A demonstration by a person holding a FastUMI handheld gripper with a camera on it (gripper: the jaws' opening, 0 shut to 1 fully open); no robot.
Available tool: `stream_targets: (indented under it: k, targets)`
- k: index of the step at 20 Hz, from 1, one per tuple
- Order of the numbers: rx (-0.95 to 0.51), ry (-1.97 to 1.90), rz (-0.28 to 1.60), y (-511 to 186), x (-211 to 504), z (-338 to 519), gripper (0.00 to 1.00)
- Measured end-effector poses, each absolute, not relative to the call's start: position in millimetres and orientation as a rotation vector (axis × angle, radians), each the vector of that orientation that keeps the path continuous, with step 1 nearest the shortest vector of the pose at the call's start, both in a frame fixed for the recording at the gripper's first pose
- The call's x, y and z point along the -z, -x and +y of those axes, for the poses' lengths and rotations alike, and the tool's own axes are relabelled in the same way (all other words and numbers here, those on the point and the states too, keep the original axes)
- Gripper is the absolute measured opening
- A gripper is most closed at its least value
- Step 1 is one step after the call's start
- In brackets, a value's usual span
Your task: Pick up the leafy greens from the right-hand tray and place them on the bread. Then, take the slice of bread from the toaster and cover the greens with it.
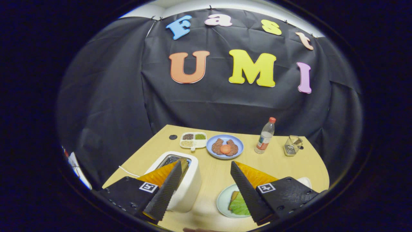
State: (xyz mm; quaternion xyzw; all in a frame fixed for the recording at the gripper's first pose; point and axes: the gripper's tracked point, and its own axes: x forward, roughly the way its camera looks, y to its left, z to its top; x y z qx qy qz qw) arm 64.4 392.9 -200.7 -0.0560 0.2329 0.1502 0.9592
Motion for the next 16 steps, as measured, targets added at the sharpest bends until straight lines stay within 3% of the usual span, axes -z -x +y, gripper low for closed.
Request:
stream_targets:
  k: [7, 11, 14, 15, 16]
  targets:
    - [-0.222, 0.082, 0.561, -69.4, 234.5, 443.2, 0.96]
    - [-0.221, 0.109, 0.622, -68.5, 256.4, 459.4, 0.91]
    - [-0.19, 0.096, 0.675, -76.7, 270.6, 463.2, 0.77]
    - [-0.178, 0.098, 0.693, -80.2, 274.7, 463.2, 0.76]
    - [-0.164, 0.097, 0.706, -84.6, 278.2, 462.6, 0.67]
